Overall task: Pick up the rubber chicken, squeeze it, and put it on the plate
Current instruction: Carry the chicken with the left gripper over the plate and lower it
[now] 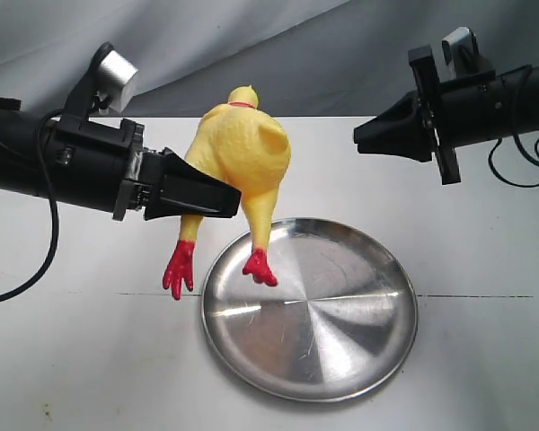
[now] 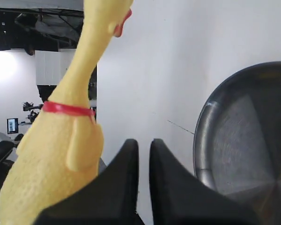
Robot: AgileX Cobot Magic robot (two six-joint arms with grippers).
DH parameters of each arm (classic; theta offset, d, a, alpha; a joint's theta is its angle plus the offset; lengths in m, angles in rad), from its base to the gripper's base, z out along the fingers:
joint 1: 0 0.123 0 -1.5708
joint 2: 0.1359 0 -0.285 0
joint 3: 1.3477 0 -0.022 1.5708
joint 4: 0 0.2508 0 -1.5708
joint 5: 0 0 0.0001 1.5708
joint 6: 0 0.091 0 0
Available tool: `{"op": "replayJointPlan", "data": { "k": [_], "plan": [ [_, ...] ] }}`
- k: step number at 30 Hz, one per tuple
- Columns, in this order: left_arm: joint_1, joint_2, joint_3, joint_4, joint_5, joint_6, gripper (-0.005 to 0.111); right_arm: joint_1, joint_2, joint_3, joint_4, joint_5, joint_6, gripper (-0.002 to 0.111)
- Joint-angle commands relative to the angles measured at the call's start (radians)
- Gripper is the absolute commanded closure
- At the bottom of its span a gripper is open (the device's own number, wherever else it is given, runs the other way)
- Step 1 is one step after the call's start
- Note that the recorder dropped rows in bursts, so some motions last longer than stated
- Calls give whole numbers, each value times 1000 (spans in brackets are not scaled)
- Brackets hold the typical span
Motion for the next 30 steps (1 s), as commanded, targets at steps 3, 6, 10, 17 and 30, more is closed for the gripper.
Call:
{"op": "replayJointPlan", "data": {
  "k": [3,6,10,17,30],
  "plan": [
    [-4,16,-4,5,-30,-3,107,-5,-144,-4,-45,-23,-68,108],
    [-9,54,-4,-1,-8,29,107,-5,-254,-4,-183,-101,-21,108],
    [-54,90,-4,-51,-12,152,107,-5,-388,-4,-404,-114,120,108],
    [-172,126,-4,-47,-68,291,107,1,-563,23,-607,-120,316,108],
    [-178,252,-2,-62,-29,373,107,21,-886,425,-606,-277,301,108]
  ]
}}
